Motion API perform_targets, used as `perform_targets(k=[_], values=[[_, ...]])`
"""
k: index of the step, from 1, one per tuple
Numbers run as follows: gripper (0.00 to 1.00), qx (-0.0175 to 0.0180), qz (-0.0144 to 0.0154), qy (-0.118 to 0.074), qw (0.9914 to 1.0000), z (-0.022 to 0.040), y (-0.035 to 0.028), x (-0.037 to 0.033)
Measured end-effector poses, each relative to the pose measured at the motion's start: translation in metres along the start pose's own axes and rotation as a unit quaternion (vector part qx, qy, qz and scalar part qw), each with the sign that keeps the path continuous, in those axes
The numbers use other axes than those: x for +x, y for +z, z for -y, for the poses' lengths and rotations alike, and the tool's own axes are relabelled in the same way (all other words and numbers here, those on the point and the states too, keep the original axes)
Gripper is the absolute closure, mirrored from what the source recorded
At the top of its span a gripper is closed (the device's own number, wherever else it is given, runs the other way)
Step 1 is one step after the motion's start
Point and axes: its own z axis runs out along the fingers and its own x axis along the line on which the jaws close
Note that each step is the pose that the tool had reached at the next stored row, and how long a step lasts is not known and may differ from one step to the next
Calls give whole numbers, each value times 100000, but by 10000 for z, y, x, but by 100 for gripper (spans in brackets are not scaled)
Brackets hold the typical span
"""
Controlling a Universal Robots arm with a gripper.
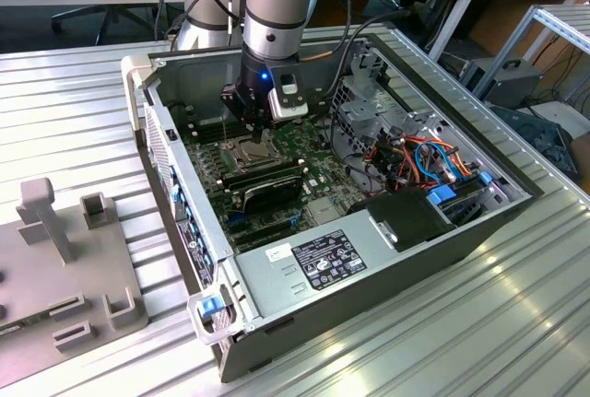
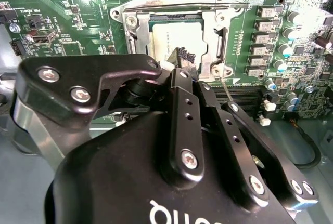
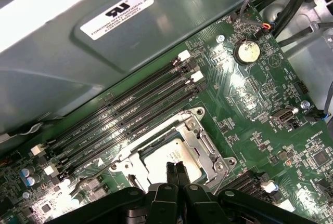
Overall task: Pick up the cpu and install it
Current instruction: 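Install the first cpu locking lever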
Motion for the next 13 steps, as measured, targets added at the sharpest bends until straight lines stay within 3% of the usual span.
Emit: perform_targets(k=[13], values=[[89,-3,-1,-206,100000,0,0,0]])
